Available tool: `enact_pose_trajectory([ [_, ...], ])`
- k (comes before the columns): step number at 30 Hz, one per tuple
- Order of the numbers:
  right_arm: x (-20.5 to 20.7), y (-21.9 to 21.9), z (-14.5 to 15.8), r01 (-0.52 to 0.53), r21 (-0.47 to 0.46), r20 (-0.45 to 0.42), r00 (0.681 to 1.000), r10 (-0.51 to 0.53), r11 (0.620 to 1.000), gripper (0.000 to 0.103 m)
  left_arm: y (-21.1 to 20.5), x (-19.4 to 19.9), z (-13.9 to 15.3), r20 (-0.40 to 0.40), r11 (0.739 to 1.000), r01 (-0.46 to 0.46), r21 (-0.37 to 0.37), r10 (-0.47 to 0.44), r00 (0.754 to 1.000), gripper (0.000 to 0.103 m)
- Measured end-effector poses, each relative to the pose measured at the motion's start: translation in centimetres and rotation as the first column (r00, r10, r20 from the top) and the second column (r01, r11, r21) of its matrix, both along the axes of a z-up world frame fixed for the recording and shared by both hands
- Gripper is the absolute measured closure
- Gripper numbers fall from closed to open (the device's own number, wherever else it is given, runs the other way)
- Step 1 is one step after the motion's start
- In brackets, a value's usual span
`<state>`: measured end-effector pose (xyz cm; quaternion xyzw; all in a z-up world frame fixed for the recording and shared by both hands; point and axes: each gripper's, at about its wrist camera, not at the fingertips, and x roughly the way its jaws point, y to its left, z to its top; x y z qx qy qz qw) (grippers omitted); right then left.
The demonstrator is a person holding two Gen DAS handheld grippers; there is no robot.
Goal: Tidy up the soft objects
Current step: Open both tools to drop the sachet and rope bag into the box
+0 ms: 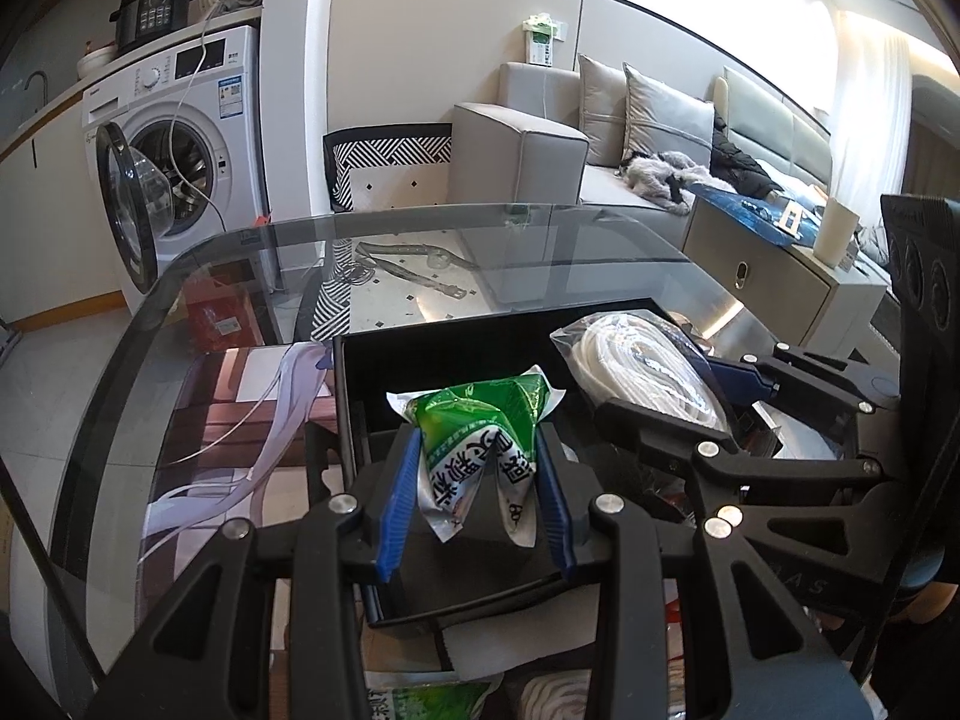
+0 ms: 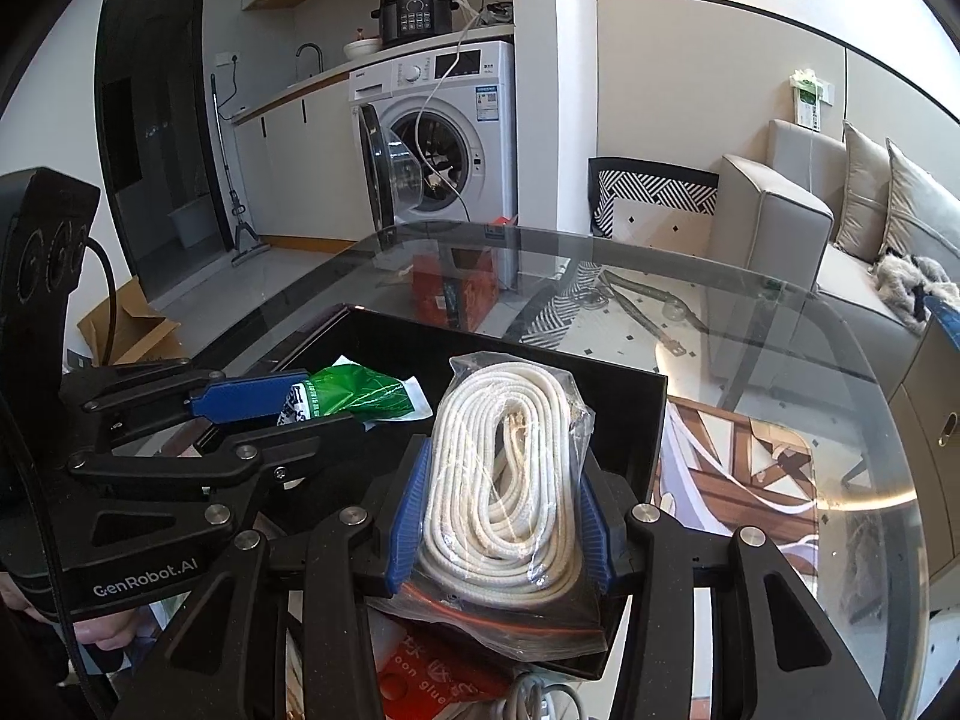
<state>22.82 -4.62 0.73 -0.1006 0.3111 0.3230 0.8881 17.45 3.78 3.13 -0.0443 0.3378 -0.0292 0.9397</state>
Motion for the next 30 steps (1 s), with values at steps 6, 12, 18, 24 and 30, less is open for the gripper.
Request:
enact_pose_trajectory([
  [6, -0.5, -0.4, 0.1, 0.006, -0.001, -0.016, 1.0, -0.006, 1.0, 0.059, -0.1, -0.6, 0.1, -0.005, 1.0, 0.028, -0.004, -0.028, 1.0, 0.067],
  [12, -0.4, -1.0, 0.4, 0.029, 0.0, 0.022, 0.999, -0.029, 1.0, 0.049, -0.4, -0.6, 0.2, -0.01, 0.998, 0.058, 0.0, -0.058, 0.998, 0.054],
  [18, -1.5, -3.3, 2.2, 0.063, 0.018, 0.098, 0.993, -0.064, 0.998, 0.017, -0.6, -1.7, 1.3, 0.036, 0.998, 0.064, 0.003, -0.064, 0.997, 0.021],
  [24, -3.6, -6.6, 3.3, 0.076, 0.073, 0.079, 0.994, -0.082, 0.994, 0.001, 0.3, -3.6, 3.1, 0.103, 0.999, 0.033, -0.015, -0.031, 0.994, 0.0],
  [30, -6.6, -8.9, 3.5, 0.089, 0.105, 0.058, 0.994, -0.095, 0.99, 0.001, 0.9, -6.0, 3.7, 0.131, 1.0, 0.016, -0.007, -0.015, 0.991, 0.0],
])
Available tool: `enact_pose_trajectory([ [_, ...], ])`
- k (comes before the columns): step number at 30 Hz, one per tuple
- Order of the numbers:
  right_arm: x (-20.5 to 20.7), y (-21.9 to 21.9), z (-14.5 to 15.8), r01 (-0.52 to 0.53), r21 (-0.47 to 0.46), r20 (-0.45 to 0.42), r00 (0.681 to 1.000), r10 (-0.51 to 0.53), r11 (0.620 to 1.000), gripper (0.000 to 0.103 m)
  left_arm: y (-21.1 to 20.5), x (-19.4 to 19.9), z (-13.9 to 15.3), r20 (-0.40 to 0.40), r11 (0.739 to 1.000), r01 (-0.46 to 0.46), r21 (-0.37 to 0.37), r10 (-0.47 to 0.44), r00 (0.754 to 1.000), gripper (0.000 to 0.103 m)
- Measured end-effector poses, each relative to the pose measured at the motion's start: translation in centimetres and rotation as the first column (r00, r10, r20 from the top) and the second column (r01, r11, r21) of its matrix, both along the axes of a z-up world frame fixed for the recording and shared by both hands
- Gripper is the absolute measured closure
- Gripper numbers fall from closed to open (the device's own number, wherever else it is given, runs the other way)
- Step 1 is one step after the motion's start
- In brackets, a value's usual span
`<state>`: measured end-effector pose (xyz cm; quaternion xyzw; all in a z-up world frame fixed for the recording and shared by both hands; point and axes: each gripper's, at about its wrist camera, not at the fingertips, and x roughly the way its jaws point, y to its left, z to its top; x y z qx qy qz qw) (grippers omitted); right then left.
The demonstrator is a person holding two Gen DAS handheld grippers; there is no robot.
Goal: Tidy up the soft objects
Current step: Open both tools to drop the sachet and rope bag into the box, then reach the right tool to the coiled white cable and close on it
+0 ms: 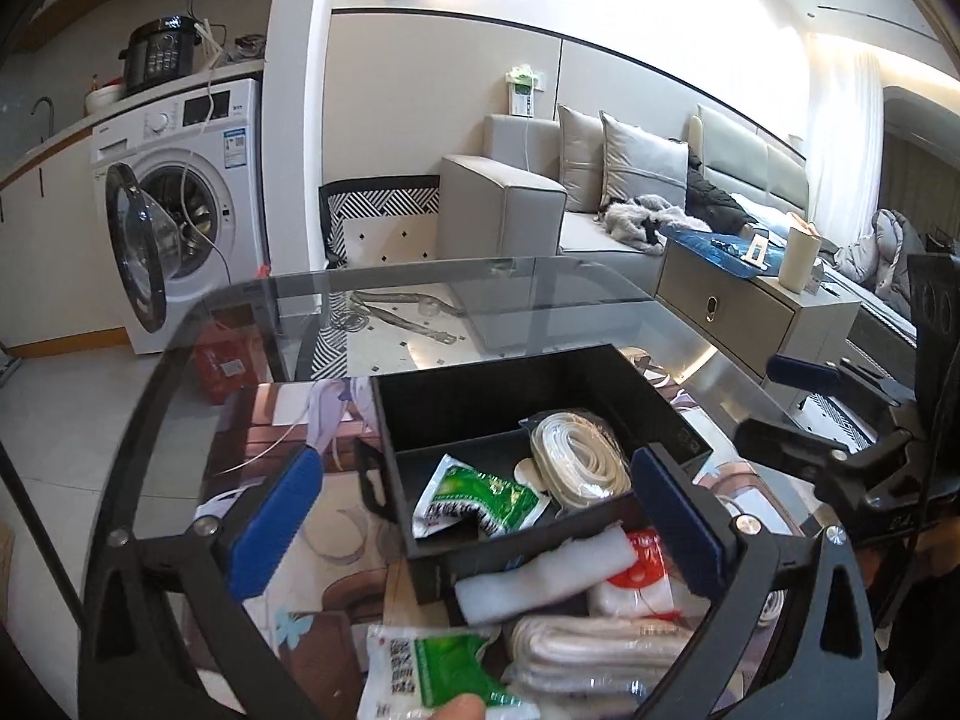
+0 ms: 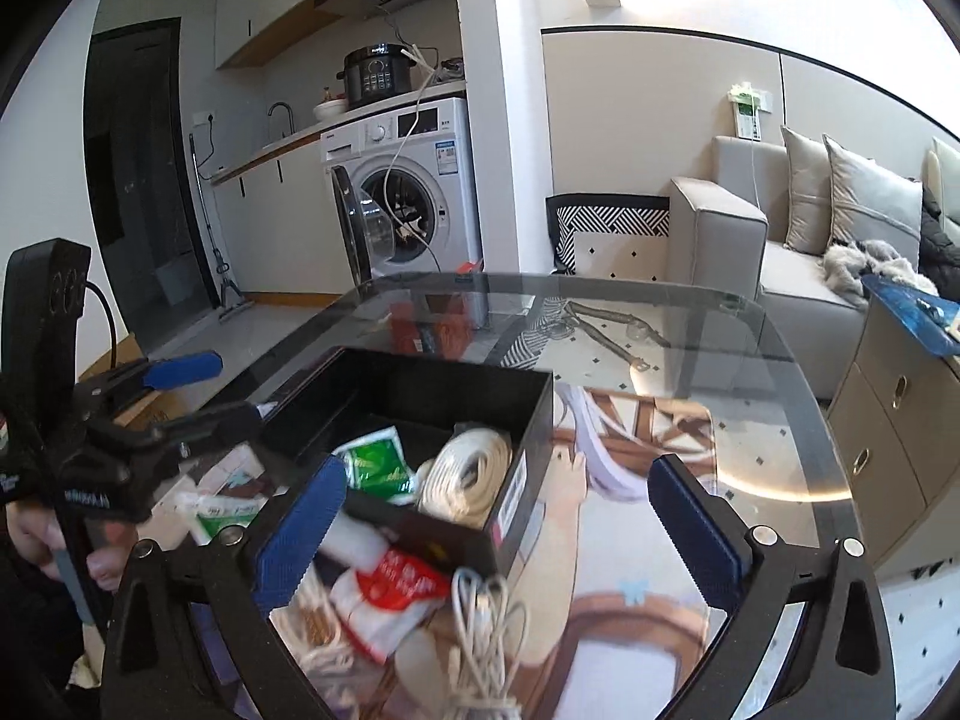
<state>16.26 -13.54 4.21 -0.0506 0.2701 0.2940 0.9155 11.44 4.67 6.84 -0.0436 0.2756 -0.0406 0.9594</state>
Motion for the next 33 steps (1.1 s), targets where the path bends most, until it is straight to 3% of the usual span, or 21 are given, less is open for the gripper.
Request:
enact_pose_trajectory([
  [14, -4.4, -2.4, -2.2, 0.053, -0.026, -0.019, 0.998, -0.053, 0.998, 0.001, 0.9, -4.3, -2.1, -0.013, 1.0, -0.018, -0.014, 0.018, 1.0, 0.0],
  [33, -3.4, -2.0, -4.3, 0.031, -0.076, -0.103, 0.994, -0.039, 0.997, 0.001, -0.3, -4.9, -3.4, -0.079, 0.999, 0.025, 0.035, -0.023, 0.997, 0.0],
])
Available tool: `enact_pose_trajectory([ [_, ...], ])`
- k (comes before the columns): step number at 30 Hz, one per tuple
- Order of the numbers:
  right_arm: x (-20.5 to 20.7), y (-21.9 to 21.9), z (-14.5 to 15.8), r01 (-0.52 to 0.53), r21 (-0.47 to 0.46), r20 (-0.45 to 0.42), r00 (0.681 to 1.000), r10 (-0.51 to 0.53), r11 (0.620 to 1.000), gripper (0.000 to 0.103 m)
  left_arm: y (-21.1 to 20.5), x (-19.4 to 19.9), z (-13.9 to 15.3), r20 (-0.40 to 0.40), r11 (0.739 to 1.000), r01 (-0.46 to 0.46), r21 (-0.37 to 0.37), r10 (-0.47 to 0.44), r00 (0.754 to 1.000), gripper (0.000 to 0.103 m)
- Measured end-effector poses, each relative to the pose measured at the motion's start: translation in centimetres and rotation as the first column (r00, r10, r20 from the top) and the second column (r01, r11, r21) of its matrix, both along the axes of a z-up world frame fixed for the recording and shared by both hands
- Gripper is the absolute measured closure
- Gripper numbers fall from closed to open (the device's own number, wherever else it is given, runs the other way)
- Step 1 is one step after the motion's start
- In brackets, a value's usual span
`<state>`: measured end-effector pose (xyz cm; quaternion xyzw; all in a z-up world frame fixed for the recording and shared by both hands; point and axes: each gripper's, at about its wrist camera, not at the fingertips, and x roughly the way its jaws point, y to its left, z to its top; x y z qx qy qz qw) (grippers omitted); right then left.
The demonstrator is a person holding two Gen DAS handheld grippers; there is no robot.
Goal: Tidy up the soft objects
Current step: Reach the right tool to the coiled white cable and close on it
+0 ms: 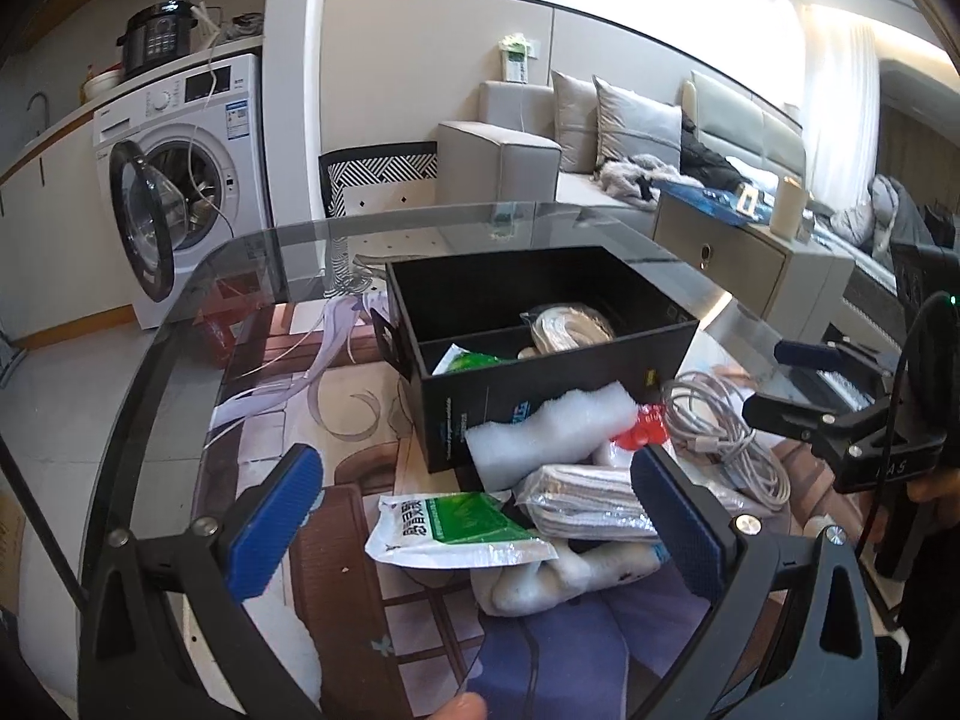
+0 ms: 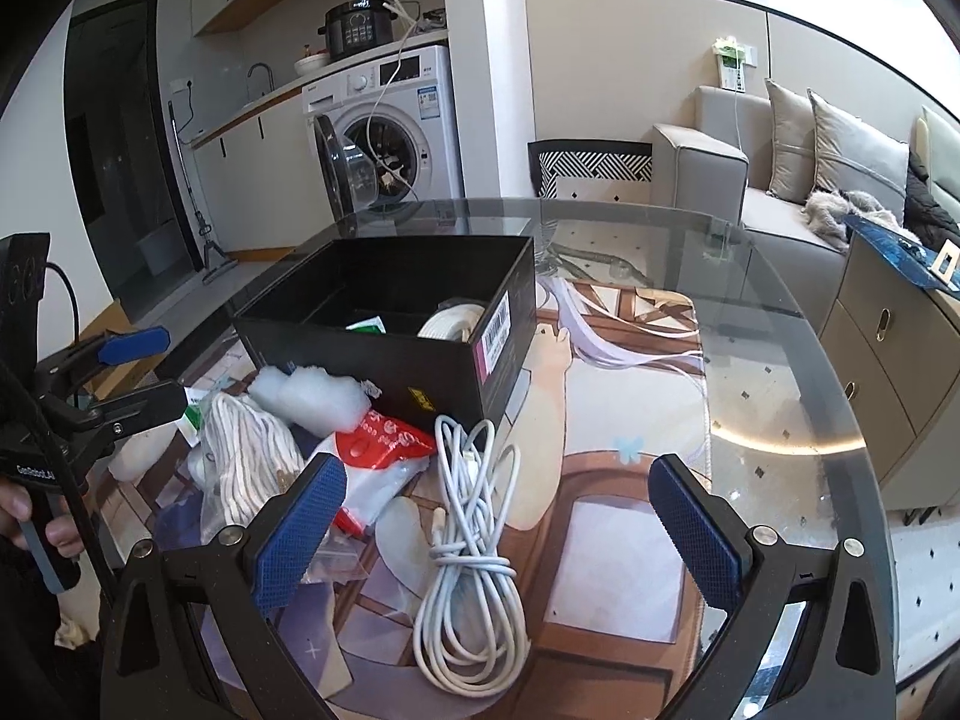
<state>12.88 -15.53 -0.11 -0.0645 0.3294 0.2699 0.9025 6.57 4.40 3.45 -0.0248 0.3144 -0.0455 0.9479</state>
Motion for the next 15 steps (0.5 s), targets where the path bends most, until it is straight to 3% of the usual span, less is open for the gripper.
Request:
enact_pose_trajectory([
  [7, 0.6, -0.5, -1.5, -0.03, -0.069, -0.062, 0.998, 0.026, 0.997, 0.001, 0.4, 0.1, -0.2, -0.017, 1.0, -0.002, -0.02, 0.002, 1.0, 0.0],
  [10, 0.9, -0.6, -2.1, -0.037, -0.054, -0.102, 0.994, 0.031, 0.998, 0.001, 0.7, 0.2, -0.3, -0.022, 0.999, -0.004, -0.032, 0.003, 1.0, 0.0],
  [15, 0.9, -0.1, -3.2, -0.044, -0.09, -0.113, 0.993, 0.034, 0.995, 0.001, 0.8, 0.3, -0.5, -0.03, 0.999, -0.008, -0.031, 0.007, 1.0, 0.0],
])
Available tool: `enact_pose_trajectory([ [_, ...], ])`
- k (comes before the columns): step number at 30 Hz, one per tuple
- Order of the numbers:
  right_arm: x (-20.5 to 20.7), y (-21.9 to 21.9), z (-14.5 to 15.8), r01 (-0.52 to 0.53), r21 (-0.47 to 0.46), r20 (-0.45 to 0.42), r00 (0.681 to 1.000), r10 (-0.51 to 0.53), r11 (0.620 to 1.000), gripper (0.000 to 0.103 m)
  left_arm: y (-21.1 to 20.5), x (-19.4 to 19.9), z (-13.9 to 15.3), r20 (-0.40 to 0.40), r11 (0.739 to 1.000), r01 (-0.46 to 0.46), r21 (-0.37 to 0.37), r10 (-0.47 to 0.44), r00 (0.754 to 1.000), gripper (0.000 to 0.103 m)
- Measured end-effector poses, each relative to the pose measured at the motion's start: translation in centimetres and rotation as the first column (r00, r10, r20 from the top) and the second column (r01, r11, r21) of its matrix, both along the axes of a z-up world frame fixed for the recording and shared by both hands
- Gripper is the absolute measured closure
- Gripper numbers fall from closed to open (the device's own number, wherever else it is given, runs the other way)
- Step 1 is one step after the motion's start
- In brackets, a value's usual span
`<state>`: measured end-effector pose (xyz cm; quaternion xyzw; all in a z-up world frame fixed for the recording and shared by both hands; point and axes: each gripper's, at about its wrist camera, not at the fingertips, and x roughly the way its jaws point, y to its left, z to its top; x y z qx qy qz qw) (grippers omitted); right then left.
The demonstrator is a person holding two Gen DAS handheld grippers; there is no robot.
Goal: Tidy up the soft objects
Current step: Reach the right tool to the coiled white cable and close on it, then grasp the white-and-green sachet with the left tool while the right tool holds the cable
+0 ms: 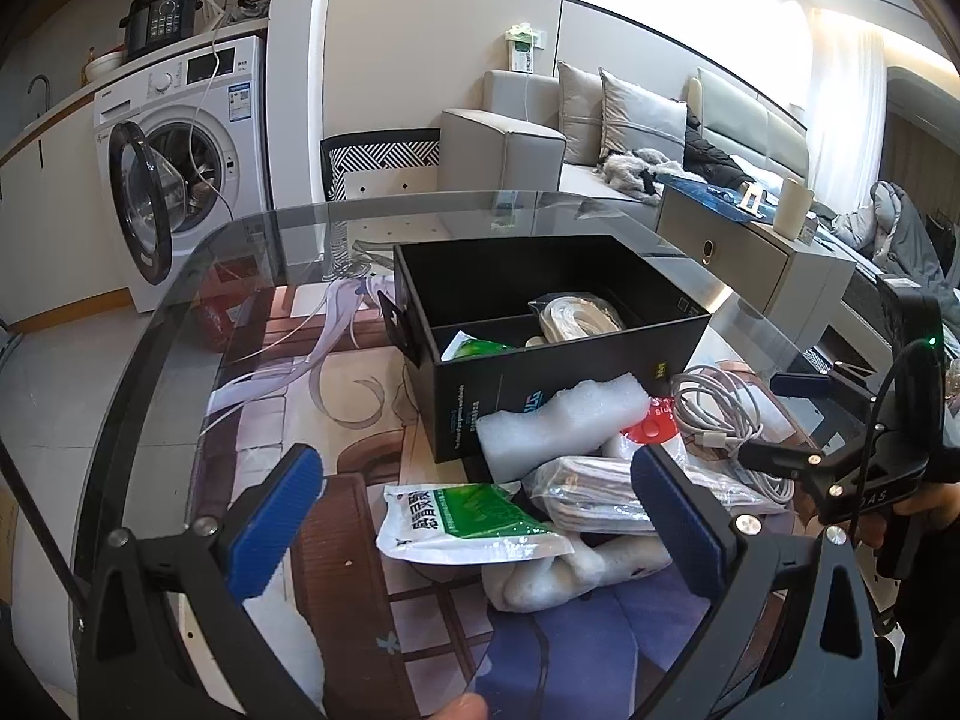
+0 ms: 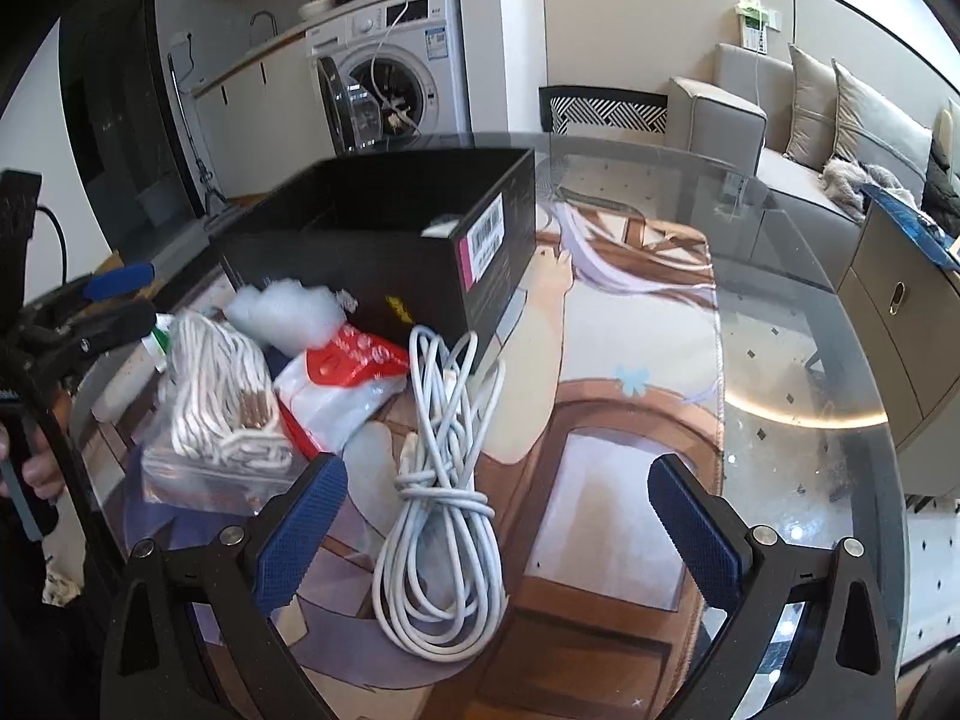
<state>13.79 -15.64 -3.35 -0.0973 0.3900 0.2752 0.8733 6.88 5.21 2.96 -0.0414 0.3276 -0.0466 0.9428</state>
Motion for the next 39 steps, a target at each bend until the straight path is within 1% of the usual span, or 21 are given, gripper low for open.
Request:
enact_pose_trajectory([
  [6, 0.4, 0.7, -1.0, 0.002, -0.02, -0.026, 1.0, -0.002, 1.0, 0.001, 0.1, 0.1, -0.2, -0.005, 1.0, 0.0, 0.005, 0.0, 1.0, 0.0],
  [9, 0.8, 0.7, -1.4, 0.014, -0.022, -0.055, 0.998, -0.015, 1.0, 0.001, 0.2, 0.2, -0.3, -0.007, 1.0, -0.001, 0.002, 0.001, 1.0, 0.0],
  [12, 0.9, 0.8, -1.6, 0.02, -0.031, -0.058, 0.998, -0.022, 0.999, 0.001, 0.4, 0.3, -0.4, -0.01, 1.0, -0.004, -0.003, 0.004, 1.0, 0.0],
  [17, 1.0, 1.8, -1.9, 0.029, -0.103, -0.057, 0.998, -0.035, 0.994, 0.001, 0.4, 0.3, -0.4, -0.011, 1.0, -0.006, -0.002, 0.006, 1.0, 0.0],
  [19, 1.0, 1.8, -1.9, 0.032, -0.1, -0.055, 0.998, -0.037, 0.994, 0.001, 0.4, 0.3, -0.4, -0.011, 1.0, -0.007, -0.002, 0.007, 1.0, 0.0],
  [21, 1.0, 1.7, -1.9, 0.035, -0.102, -0.047, 0.998, -0.04, 0.994, 0.003, 0.4, 0.3, -0.4, -0.011, 1.0, -0.006, -0.004, 0.006, 1.0, 0.0],
  [23, 0.7, 1.7, -1.7, 0.035, -0.098, -0.029, 0.999, -0.038, 0.995, 0.016, 0.4, 0.3, -0.4, -0.012, 1.0, -0.01, -0.002, 0.01, 1.0, 0.0],
  [27, 0.2, 2.0, -1.5, 0.019, -0.086, -0.006, 1.0, -0.02, 0.996, 0.03, 0.5, 0.2, -0.3, -0.009, 1.0, -0.01, -0.003, 0.01, 1.0, 0.0],
  [30, -0.2, 2.3, -1.4, -0.005, -0.082, 0.003, 1.0, 0.006, 0.997, 0.043, 0.5, 0.2, -0.3, -0.008, 1.0, -0.011, 0.0, 0.011, 1.0, 0.0],
  [31, -0.3, 2.3, -1.3, -0.014, -0.079, 0.005, 1.0, 0.015, 0.997, 0.049, 0.5, 0.2, -0.3, -0.007, 1.0, -0.01, 0.0, 0.01, 1.0, 0.0],
  [32, -0.5, 2.4, -1.3, -0.025, -0.078, 0.009, 1.0, 0.026, 0.997, 0.052, 0.5, 0.1, -0.2, -0.007, 1.0, -0.009, -0.002, 0.009, 1.0, 0.0],
  [34, -0.6, 2.5, -1.2, -0.035, -0.07, 0.009, 0.999, 0.035, 0.997, 0.068, 0.5, 0.1, -0.2, -0.005, 1.0, -0.007, -0.004, 0.007, 1.0, 0.0],
  [39, -1.1, 2.4, -1.0, -0.062, -0.058, 0.015, 0.998, 0.063, 0.996, 0.069, 0.3, 0.0, -0.1, -0.008, 1.0, 0.005, -0.009, -0.005, 1.0, 0.0],
])
